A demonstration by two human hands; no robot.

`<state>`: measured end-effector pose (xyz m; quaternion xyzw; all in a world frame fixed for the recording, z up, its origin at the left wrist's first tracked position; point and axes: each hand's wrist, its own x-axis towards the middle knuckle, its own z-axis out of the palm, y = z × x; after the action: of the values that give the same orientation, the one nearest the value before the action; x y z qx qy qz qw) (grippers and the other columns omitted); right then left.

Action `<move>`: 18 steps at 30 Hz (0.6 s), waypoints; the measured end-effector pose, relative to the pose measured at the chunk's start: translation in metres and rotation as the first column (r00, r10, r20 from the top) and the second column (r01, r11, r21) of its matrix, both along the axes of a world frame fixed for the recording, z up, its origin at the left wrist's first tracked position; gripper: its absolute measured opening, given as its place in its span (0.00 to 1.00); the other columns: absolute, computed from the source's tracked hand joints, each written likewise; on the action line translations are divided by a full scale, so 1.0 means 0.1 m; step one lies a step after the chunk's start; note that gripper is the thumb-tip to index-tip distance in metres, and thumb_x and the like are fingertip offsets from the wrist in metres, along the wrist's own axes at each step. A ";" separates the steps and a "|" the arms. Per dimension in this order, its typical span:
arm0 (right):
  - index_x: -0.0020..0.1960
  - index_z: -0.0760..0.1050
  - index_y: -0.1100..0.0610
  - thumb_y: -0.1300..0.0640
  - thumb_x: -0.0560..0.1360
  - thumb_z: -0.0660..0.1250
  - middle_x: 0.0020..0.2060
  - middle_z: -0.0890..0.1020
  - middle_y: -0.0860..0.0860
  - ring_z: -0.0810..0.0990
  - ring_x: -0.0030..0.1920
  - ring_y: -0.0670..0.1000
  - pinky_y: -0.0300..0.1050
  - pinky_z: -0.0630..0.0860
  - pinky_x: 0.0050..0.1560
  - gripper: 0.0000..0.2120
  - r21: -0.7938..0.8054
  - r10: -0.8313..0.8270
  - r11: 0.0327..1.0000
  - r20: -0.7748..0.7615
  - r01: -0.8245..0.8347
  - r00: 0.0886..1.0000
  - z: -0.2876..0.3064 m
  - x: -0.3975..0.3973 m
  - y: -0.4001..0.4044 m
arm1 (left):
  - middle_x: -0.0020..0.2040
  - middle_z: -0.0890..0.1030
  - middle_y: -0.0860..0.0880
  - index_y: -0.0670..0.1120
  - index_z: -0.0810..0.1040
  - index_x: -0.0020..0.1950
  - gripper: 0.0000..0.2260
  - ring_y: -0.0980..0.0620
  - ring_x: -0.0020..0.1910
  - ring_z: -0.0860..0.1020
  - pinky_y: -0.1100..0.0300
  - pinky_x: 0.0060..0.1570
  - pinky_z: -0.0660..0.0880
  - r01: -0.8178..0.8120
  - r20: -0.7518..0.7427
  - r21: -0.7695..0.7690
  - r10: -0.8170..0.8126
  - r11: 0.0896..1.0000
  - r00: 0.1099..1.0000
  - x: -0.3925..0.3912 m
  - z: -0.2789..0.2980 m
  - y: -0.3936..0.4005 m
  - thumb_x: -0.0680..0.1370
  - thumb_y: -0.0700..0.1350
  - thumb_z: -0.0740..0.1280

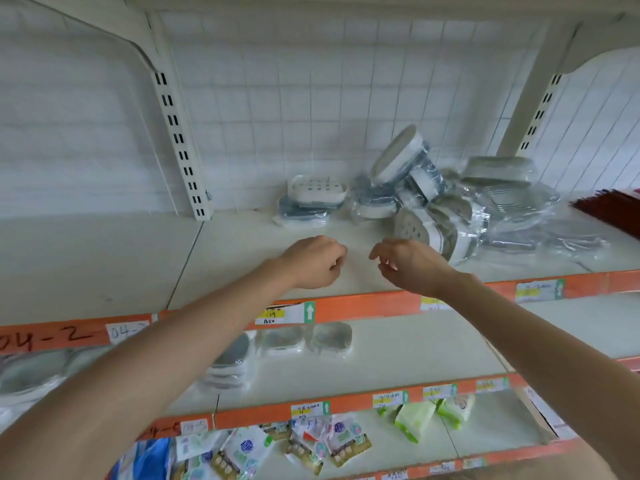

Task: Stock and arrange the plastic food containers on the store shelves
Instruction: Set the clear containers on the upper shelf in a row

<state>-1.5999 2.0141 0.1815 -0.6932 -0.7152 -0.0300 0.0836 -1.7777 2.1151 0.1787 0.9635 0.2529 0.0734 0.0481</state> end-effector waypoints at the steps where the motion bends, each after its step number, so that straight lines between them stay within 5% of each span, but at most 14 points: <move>1: 0.63 0.74 0.53 0.58 0.77 0.60 0.56 0.77 0.49 0.77 0.54 0.53 0.45 0.73 0.48 0.15 0.000 -0.003 1.000 0.009 0.003 1.000 0.01 0.02 0.12 | 0.49 0.77 0.47 0.44 0.77 0.49 0.06 0.47 0.50 0.75 0.57 0.46 0.70 -0.035 0.004 0.005 0.035 0.999 0.999 -0.01 0.00 0.10 0.76 0.40 0.61; 9: 0.68 0.67 0.59 0.59 0.76 0.62 0.66 0.69 0.54 0.68 0.66 0.55 0.48 0.68 0.62 0.21 0.088 0.027 0.996 0.028 -0.030 0.999 0.06 0.05 1.19 | 0.63 0.68 0.41 0.38 0.68 0.62 0.15 0.42 0.63 0.69 0.51 0.56 0.70 -0.439 0.095 0.018 0.436 0.898 0.895 -0.03 -0.02 0.93 0.77 0.40 0.61; 18: 0.77 0.43 0.59 0.53 0.78 0.62 0.77 0.43 0.54 0.40 0.76 0.52 0.47 0.48 0.74 0.37 -0.002 0.030 1.000 0.170 -0.030 0.985 -0.02 0.05 2.03 | 0.68 0.65 0.41 0.40 0.57 0.71 0.25 0.42 0.62 0.69 0.53 0.56 0.70 -0.446 0.072 -0.176 0.463 0.878 0.883 0.07 -0.24 1.37 0.77 0.42 0.63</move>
<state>-1.5946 2.2175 0.1795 -0.6771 -0.7302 -0.0882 0.0229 -1.7710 2.2519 0.1543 0.8647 0.4740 0.1168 0.1180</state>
